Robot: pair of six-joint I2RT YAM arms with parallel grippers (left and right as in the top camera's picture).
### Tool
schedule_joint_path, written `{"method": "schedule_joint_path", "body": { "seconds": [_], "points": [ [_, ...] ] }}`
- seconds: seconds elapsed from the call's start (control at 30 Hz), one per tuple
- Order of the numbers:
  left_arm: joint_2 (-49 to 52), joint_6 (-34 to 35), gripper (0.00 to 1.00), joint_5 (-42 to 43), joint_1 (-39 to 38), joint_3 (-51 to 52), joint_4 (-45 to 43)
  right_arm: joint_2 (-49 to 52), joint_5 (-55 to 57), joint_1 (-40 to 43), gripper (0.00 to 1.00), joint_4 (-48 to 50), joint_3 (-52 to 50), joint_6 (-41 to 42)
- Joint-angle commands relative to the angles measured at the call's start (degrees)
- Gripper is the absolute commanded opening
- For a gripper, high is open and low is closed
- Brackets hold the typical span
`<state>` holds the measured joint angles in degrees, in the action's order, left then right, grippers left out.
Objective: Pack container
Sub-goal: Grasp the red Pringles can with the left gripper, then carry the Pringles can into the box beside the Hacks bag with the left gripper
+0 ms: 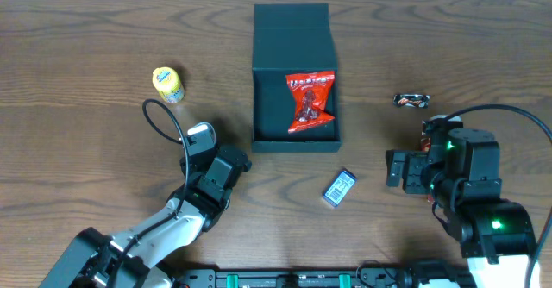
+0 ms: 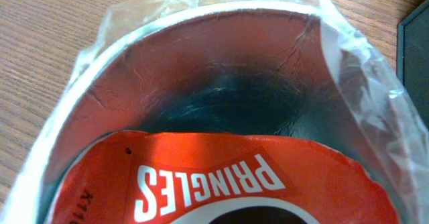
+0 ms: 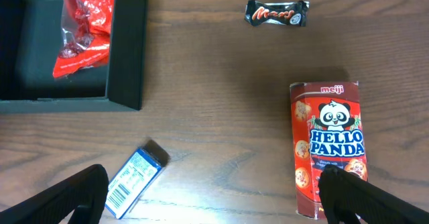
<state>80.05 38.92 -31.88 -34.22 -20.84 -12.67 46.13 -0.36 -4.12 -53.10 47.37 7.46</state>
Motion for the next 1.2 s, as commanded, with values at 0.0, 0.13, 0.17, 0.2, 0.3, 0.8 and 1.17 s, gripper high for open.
{"method": "schedule_joint_path", "body": {
  "seconds": [0.0, 0.13, 0.17, 0.2, 0.3, 0.8, 1.17],
  "points": [
    [0.5, -0.4, 0.47, 2.0, 0.2, 0.2, 0.2, 0.0, 0.6, -0.4, 0.99, 0.0, -0.3, 0.9],
    [0.5, -0.4, 0.41, 2.4, 0.2, 0.2, 0.2, 0.0, 0.6, -0.4, 0.99, 0.0, -0.3, 0.9],
    [0.5, -0.4, 0.38, 2.6, 0.2, 0.2, 0.2, 0.0, 0.6, -0.4, 0.99, 0.0, -0.3, 0.9],
    [0.5, -0.4, 0.36, 2.9, 0.2, 0.2, 0.2, 0.0, 0.6, -0.4, 0.99, 0.0, -0.3, 0.9],
    [0.4, -0.4, 0.34, 3.2, 0.1, 0.0, 0.2, 0.0, 0.6, -0.4, 0.99, 0.0, -0.3, 0.9],
    [-6.6, -3.2, 0.06, 12.7, 0.1, -20.0, 34.1, 0.0, 0.6, -0.4, 0.99, 0.1, -0.3, 0.9],
    [-2.6, -11.4, 0.06, 33.5, 0.2, -59.9, 68.0, 0.0, 0.6, -0.4, 0.99, 0.2, -0.3, 0.9]
  ]
}}
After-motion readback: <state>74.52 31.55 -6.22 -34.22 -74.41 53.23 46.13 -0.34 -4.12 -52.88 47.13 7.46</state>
